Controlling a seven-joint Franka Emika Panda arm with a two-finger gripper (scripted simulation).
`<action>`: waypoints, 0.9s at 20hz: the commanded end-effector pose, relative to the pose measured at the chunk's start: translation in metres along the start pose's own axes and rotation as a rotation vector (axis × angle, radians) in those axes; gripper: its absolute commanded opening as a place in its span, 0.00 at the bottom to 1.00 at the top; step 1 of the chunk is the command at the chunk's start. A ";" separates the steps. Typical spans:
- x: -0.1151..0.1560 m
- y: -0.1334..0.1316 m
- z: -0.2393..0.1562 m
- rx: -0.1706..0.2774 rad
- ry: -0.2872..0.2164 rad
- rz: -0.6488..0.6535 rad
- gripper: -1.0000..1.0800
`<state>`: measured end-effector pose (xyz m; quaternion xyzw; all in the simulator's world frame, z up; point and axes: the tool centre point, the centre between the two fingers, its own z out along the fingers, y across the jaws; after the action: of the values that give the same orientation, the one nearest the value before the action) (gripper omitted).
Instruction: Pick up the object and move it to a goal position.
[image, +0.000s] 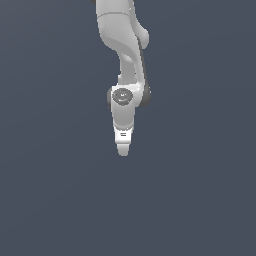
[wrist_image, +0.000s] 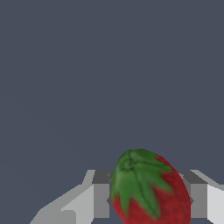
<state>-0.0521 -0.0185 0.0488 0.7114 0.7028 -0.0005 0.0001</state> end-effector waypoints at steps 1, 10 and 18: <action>-0.003 -0.003 -0.014 -0.001 -0.001 0.000 0.00; -0.021 -0.021 -0.088 0.000 -0.001 -0.001 0.00; -0.038 -0.039 -0.169 -0.001 0.002 -0.002 0.00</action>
<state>-0.0874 -0.0530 0.2019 0.7109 0.7033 -0.0003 0.0001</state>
